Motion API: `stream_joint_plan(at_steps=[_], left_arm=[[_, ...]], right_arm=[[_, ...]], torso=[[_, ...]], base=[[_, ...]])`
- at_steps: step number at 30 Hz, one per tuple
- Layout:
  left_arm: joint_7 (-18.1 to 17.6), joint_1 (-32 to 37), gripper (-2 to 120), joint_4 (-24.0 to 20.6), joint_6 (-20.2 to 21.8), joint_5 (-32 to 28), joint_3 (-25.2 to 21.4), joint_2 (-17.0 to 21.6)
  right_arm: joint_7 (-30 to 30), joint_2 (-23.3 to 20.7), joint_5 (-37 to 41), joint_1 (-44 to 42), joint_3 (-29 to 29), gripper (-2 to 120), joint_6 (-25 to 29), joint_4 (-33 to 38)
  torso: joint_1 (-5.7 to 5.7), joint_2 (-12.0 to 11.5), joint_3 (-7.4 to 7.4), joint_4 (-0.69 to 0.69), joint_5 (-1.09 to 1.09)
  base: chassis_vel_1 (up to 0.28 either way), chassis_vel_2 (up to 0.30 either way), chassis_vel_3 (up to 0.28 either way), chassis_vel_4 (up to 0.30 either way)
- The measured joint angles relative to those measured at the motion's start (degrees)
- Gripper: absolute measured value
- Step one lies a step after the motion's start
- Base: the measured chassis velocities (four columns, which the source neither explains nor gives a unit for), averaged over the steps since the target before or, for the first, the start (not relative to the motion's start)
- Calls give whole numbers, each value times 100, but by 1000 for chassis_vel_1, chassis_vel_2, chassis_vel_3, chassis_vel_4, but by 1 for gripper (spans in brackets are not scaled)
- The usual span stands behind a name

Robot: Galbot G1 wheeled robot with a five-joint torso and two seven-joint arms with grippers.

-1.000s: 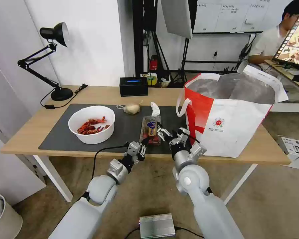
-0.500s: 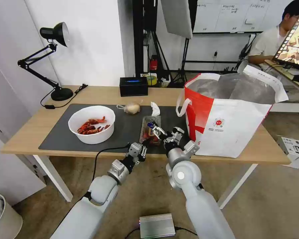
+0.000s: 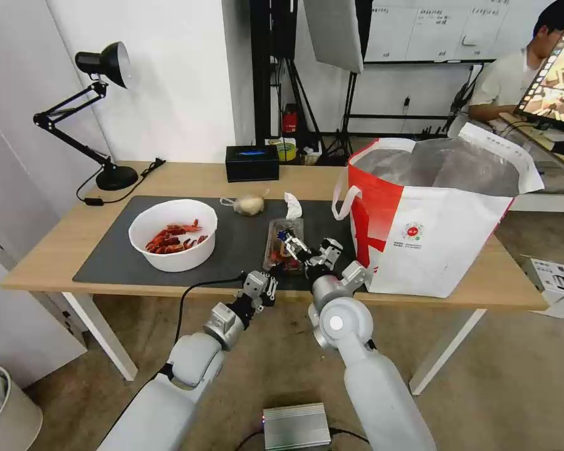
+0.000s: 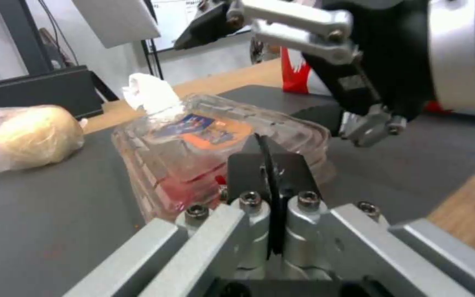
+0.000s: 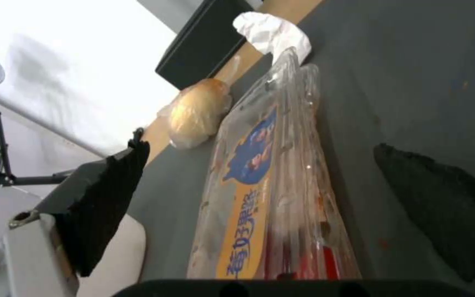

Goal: Pick up the trash from the table and place it into the takeout bag.

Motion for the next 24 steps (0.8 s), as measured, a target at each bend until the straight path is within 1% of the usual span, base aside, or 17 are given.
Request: stream_joint_plan(at_steps=[9,16,24], left_arm=[[-30,-76,0,-53,-20,5,46,-48],[-30,-123,0,187,-36,43,117,-126],[-21,-153,0,251,-51,54,119,-112]], right_arm=[[49,33,47,118,-11,100,-35,-86],[53,132,45,112,-3,100,-41,-161],[86,190,32,144,-19,100,-65,-261]], torso=[[0,0,0,0,0],[0,0,0,0,0],[-1,0,0,0,0]], base=[[0,0,0,0],[0,0,0,0],[0,0,0,0]])
